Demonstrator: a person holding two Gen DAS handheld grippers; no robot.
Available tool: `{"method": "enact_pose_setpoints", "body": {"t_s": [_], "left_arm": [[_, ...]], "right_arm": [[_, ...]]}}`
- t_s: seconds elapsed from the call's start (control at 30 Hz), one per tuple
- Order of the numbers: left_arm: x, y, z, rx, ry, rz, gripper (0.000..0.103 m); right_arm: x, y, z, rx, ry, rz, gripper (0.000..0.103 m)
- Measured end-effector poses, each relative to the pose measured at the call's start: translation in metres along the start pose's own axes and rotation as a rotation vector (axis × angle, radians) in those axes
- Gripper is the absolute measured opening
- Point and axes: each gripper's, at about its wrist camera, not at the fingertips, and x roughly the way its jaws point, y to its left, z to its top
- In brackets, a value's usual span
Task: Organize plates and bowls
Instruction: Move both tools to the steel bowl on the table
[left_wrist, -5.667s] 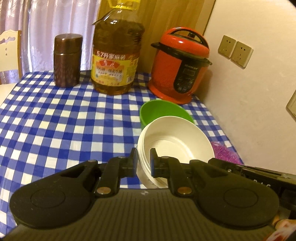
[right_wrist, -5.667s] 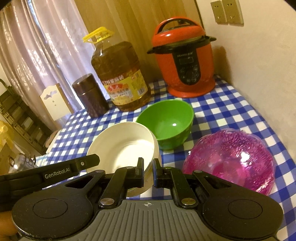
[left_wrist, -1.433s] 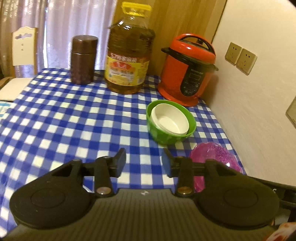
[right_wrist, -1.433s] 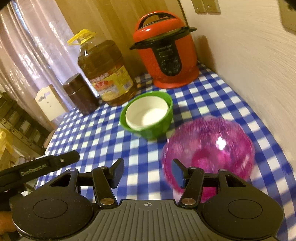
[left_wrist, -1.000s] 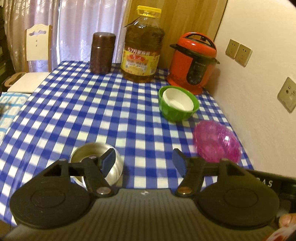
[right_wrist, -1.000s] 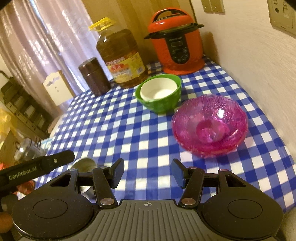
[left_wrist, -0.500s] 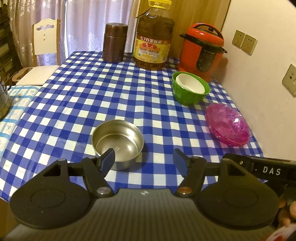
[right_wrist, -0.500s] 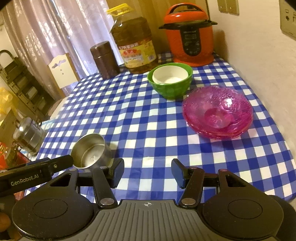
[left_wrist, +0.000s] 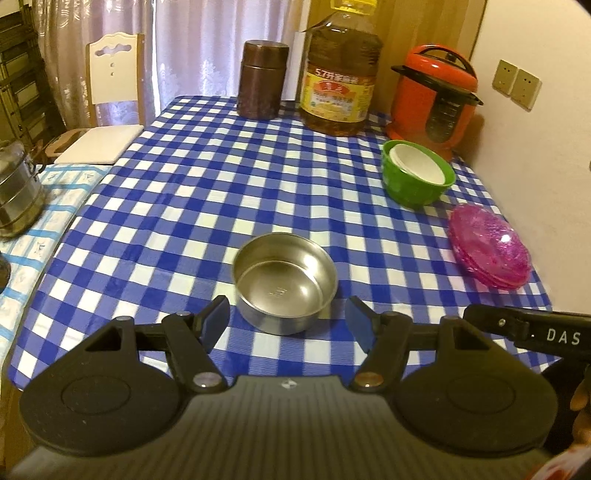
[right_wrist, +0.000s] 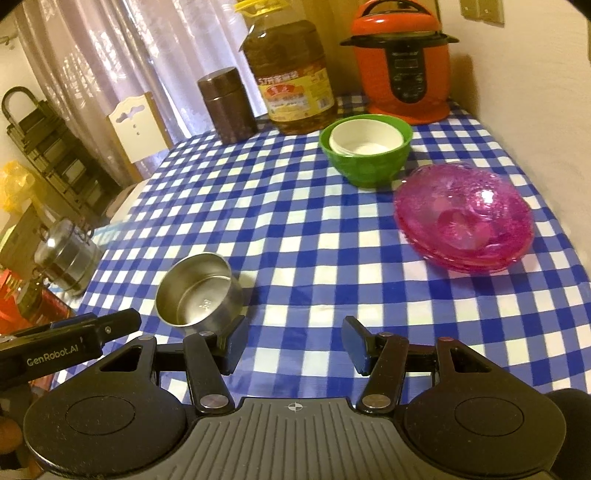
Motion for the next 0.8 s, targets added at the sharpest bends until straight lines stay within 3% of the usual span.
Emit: {"method": "enact_pose_setpoints", "body": {"t_s": [0.8], "left_arm": [[0.049,0.041,0.01,-0.022,0.054,0.035,0.064]], "right_arm": [[0.062,0.027,0.011,-0.01,0.042,0.035,0.056]]}}
